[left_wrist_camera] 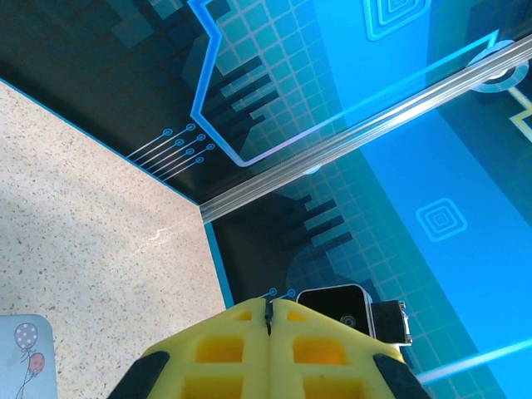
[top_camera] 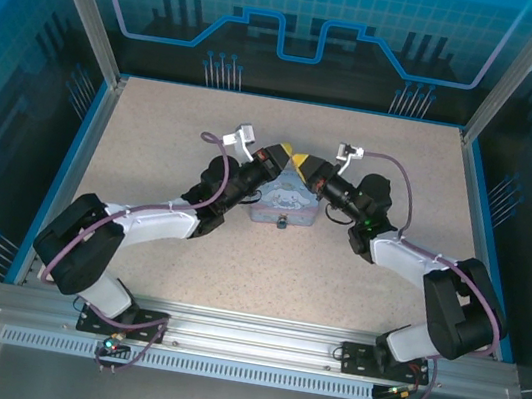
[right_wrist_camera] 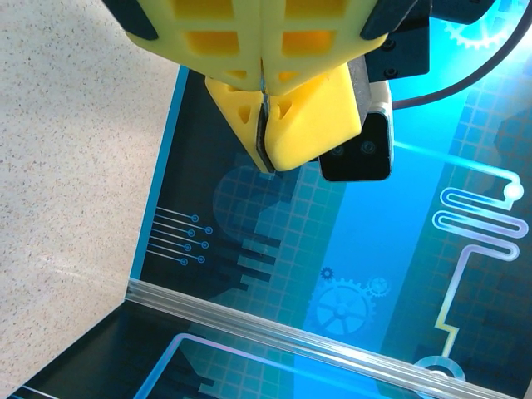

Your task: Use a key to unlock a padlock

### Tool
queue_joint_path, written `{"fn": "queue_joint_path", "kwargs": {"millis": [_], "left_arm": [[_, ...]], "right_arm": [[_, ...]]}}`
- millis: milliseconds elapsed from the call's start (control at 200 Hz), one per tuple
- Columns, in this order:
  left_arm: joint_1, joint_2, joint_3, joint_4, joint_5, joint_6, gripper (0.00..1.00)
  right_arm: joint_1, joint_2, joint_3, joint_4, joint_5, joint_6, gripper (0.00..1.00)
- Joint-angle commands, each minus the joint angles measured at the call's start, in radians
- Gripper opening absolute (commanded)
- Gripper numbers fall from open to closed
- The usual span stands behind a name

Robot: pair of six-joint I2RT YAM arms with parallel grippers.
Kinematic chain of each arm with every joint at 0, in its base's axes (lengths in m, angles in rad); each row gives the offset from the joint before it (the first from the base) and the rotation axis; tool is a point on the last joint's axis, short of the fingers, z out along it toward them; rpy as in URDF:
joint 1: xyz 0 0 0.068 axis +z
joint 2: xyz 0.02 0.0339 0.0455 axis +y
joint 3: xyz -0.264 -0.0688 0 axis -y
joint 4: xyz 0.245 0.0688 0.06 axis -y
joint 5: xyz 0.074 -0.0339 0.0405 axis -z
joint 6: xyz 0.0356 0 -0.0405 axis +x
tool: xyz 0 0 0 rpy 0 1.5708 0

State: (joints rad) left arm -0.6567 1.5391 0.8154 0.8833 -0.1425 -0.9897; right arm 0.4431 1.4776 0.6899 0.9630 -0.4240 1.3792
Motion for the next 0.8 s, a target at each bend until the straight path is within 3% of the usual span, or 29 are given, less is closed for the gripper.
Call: {"fn": "queue_joint_path", "kwargs": {"millis": [0, 140, 240, 550, 795], "left_arm": [[-0.02, -0.03, 0.034, 0.069, 0.024, 0.007, 0.07], [-0.018, -0.066, 0.016, 0.036, 0.008, 0.018, 0.48], [-0.016, -0.114, 0.006, -0.044, 0.002, 0.046, 0.59], [-0.015, -0.177, -0.005, -0.256, 0.041, 0.055, 0.66], [-0.015, -0.121, 0.015, -0.228, 0.106, -0.006, 0.64]], "right_arm": [[-0.005, -0.005, -0.035, -0.039, -0.027, -0.032, 0.0], [-0.037, -0.055, -0.076, -0.047, -0.032, -0.071, 0.0], [-0.06, -0.098, -0.103, -0.073, -0.049, -0.104, 0.0], [-0.073, -0.183, -0.139, -0.113, -0.067, -0.129, 0.0], [-0.054, -0.201, -0.11, -0.104, -0.058, -0.097, 0.0]]}}
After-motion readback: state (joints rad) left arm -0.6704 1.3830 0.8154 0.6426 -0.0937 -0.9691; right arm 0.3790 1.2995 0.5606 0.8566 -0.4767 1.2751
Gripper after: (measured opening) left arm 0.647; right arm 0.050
